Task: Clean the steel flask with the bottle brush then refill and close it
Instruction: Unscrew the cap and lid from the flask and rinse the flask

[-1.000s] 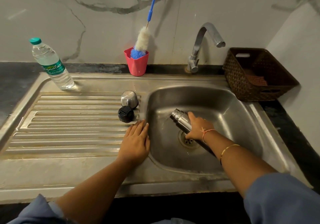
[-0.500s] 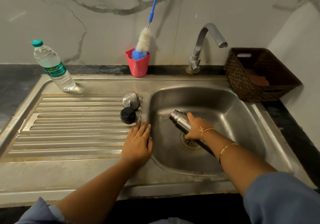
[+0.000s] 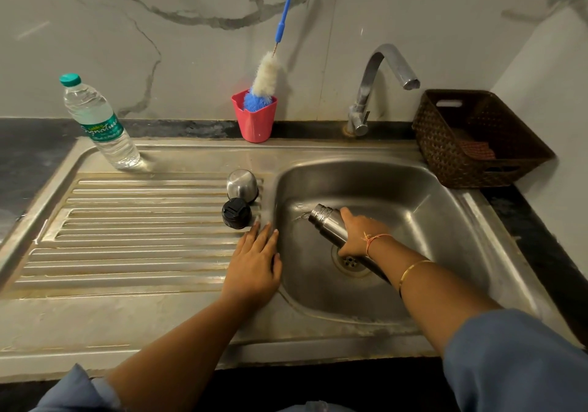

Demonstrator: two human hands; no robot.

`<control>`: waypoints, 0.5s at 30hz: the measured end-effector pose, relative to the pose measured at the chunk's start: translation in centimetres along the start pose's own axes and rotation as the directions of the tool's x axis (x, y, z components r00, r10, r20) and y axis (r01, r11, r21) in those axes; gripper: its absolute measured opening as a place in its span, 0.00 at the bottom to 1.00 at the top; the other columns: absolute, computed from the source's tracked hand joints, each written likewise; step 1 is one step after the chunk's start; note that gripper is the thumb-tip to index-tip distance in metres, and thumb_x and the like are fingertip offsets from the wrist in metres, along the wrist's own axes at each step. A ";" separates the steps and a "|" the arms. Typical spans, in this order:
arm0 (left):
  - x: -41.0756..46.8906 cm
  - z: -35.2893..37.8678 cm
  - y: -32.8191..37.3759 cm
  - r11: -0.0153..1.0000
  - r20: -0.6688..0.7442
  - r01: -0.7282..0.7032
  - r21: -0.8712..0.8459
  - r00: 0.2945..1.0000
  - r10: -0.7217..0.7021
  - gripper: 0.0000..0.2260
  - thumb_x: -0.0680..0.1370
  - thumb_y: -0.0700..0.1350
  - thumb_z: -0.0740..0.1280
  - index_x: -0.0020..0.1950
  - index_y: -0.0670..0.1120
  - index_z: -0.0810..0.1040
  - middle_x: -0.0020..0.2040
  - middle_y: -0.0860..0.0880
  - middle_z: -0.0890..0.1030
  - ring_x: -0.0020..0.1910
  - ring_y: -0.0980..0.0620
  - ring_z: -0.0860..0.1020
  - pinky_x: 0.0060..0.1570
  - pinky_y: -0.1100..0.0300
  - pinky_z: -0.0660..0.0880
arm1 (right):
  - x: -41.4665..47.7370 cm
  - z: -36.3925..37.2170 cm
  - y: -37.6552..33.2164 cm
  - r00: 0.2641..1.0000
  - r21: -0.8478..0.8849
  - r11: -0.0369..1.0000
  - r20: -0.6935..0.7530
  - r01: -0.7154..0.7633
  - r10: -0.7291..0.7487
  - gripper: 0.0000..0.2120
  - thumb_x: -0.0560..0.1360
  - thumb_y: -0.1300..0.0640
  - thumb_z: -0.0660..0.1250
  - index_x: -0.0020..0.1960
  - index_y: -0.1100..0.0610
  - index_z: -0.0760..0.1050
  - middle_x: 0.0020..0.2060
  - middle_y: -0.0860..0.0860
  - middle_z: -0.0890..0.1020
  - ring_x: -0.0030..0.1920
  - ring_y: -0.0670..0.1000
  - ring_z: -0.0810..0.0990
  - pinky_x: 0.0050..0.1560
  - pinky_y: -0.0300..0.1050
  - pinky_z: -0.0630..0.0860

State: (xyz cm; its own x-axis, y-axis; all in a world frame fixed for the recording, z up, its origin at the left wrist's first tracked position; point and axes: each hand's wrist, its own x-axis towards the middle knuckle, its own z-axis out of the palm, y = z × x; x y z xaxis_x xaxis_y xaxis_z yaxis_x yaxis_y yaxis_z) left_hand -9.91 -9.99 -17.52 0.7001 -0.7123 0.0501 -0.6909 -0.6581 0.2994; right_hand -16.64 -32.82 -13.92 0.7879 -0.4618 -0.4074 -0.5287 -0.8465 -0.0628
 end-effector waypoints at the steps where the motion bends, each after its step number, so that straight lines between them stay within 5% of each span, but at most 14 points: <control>1: 0.0 0.0 0.0 1.000 0.000 -0.001 0.000 1.000 0.001 0.33 0.74 0.58 0.40 0.76 0.48 0.59 0.77 0.49 0.57 0.77 0.50 0.48 0.71 0.59 0.39 | 0.0 0.0 0.0 1.000 -0.005 1.000 -0.001 0.000 0.000 0.38 0.62 0.48 0.75 0.65 0.51 0.59 0.55 0.55 0.78 0.51 0.58 0.78 0.42 0.46 0.72; 15: 0.0 0.1 -0.1 1.000 -0.003 -0.005 -0.008 1.000 0.005 0.33 0.74 0.57 0.41 0.76 0.47 0.60 0.77 0.48 0.59 0.77 0.49 0.49 0.73 0.57 0.42 | 0.6 -0.2 0.4 0.999 -0.036 0.999 -0.034 -0.026 0.024 0.42 0.63 0.45 0.74 0.69 0.51 0.56 0.58 0.55 0.77 0.56 0.59 0.78 0.49 0.48 0.72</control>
State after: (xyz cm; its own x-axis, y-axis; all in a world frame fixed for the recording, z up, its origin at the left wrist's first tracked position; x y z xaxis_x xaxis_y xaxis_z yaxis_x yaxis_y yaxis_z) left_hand -9.82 -9.96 -17.70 0.6972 -0.7148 0.0549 -0.6930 -0.6524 0.3069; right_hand -16.28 -33.48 -14.04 0.7849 -0.4910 -0.3779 -0.5370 -0.8434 -0.0196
